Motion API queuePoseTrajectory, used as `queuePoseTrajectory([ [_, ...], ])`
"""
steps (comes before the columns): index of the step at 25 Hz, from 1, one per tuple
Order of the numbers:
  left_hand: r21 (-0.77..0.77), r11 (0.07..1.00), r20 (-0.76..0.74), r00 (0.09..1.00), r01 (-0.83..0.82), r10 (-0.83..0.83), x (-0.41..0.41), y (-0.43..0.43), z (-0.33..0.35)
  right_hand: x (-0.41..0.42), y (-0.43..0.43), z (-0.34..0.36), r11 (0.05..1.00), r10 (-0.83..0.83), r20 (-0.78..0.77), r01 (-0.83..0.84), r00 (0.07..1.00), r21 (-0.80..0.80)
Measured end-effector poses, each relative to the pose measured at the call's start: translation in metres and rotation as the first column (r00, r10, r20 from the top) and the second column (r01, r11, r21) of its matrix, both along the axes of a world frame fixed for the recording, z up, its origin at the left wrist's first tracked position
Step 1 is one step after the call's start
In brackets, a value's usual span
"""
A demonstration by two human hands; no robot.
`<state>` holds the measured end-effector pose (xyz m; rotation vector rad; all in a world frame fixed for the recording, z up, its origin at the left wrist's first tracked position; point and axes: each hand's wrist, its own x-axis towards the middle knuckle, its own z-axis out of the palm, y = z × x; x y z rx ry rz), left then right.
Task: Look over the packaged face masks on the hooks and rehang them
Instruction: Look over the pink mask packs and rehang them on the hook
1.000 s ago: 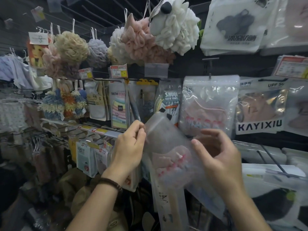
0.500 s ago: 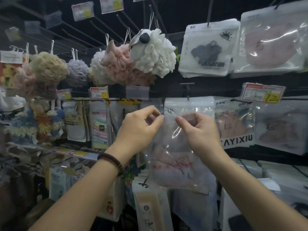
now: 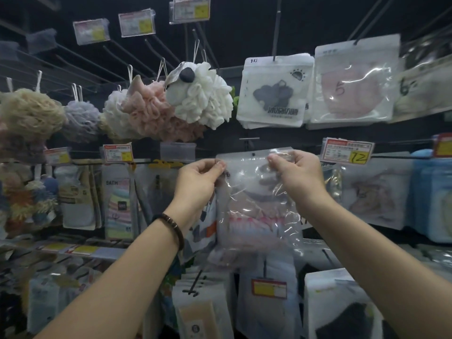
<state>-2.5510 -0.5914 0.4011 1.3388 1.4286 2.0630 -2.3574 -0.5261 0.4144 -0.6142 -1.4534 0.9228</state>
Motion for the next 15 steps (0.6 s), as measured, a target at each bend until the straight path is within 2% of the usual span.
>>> queuePoseTrajectory([
  [9, -0.009, 0.998, -0.048, 0.997, -0.059, 0.058, -0.008, 0.013, -0.004, -0.003, -0.002, 0.004, 0.999, -0.016, 0.061, 0.019, 0.998, -0.047],
  [15, -0.047, 0.998, -0.041, 0.999, -0.031, 0.029, -0.010, 0.018, -0.001, -0.002, -0.006, 0.008, 0.987, 0.044, -0.007, -0.044, 0.999, -0.153],
])
